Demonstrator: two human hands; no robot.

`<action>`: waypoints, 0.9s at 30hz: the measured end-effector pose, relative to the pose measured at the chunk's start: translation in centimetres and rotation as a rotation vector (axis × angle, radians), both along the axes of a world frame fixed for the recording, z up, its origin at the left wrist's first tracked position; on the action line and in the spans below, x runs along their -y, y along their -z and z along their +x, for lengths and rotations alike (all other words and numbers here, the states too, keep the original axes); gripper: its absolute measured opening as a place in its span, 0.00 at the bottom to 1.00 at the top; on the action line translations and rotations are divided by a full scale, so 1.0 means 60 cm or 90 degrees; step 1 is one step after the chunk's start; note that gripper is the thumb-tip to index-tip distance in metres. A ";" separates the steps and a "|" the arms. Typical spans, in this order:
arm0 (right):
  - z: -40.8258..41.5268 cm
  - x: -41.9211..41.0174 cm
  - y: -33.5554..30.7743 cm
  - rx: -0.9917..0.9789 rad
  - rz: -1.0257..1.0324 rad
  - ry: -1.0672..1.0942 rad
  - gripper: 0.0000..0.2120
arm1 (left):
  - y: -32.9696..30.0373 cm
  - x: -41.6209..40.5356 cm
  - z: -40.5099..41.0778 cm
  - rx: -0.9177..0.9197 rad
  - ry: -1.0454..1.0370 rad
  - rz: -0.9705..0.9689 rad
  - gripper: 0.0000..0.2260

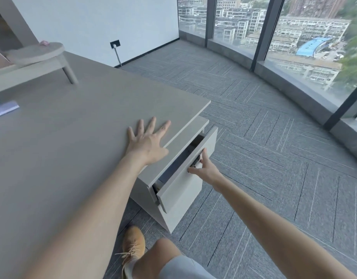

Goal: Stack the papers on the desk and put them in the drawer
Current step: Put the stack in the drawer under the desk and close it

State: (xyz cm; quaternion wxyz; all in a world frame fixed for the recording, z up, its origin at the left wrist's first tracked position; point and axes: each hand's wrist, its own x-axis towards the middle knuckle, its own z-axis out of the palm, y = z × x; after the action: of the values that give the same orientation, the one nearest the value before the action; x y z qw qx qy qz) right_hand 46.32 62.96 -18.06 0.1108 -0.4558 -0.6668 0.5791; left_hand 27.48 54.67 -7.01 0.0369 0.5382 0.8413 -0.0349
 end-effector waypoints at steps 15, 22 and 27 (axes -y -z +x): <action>-0.075 -0.015 0.022 -0.017 0.041 0.033 0.49 | 0.011 -0.005 0.001 -0.008 0.002 0.012 0.41; -0.087 -0.021 0.028 0.004 0.045 0.018 0.52 | 0.012 -0.006 0.001 -0.029 0.007 0.013 0.41; -0.073 -0.025 0.011 0.053 0.077 -0.009 0.51 | 0.011 -0.001 0.001 -0.021 0.007 0.015 0.40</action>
State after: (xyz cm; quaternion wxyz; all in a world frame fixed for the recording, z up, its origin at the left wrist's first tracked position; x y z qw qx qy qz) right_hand 41.96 64.44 -18.74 0.1064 -0.4674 -0.7075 0.5192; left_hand 27.55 54.71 -7.66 0.0164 0.5426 0.8392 -0.0340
